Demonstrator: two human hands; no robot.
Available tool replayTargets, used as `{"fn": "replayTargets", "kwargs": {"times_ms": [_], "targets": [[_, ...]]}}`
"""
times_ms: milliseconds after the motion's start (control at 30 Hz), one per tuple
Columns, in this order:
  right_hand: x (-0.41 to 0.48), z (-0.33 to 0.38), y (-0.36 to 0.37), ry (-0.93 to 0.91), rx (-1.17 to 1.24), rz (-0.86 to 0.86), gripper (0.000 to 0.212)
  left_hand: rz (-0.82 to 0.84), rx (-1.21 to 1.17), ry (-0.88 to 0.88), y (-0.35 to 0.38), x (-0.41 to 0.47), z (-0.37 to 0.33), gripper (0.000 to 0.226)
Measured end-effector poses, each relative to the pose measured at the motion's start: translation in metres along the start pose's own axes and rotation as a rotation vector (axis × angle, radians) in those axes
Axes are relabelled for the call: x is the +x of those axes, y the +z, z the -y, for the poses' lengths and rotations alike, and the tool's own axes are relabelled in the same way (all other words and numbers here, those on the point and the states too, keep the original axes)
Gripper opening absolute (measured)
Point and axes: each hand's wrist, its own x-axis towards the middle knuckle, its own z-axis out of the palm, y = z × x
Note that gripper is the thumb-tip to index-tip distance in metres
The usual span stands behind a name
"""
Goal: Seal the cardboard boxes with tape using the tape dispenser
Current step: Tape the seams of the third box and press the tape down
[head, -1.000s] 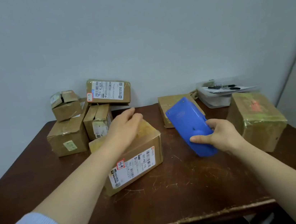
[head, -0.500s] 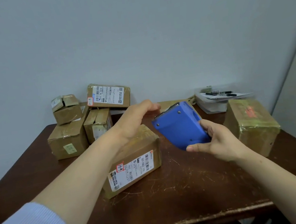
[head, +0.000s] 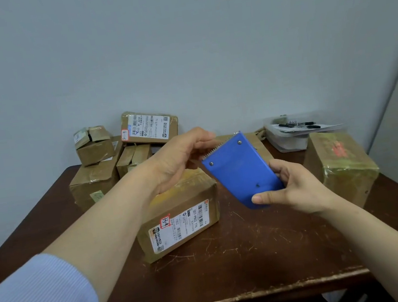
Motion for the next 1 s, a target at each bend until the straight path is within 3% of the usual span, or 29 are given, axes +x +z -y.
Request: {"fn": "replayTargets", "kwargs": {"times_ms": [133, 333, 533, 600, 700, 800, 1000], "targets": [[-0.002, 0.009, 0.0, 0.02, 0.014, 0.042, 0.047, -0.058, 0.004, -0.066, -0.003, 0.004, -0.001, 0.017], [-0.006, 0.03, 0.003, 0.086, 0.048, 0.044, 0.043, -0.146, 0.017, -0.126, -0.012, 0.015, -0.001, 0.004], [-0.004, 0.059, 0.014, 0.142, 0.142, -0.115, 0.052, -0.295, 0.08, -0.15, -0.023, 0.034, -0.01, 0.017], [-0.004, 0.066, 0.02, 0.159, 0.206, -0.154, 0.043, -0.328, 0.066, -0.179, -0.026, 0.044, -0.008, 0.021], [-0.007, 0.07, 0.023, 0.184, 0.192, -0.194, 0.022, -0.383, 0.12, -0.202, -0.031, 0.056, -0.001, 0.008], [-0.018, 0.068, 0.02, 0.241, 0.21, -0.207, 0.024, -0.447, 0.223, -0.241, -0.046, 0.064, 0.012, 0.035], [-0.03, 0.052, 0.025, 0.318, 0.19, -0.233, 0.033, -0.425, 0.244, -0.237, -0.031, 0.074, 0.024, 0.02]]}}
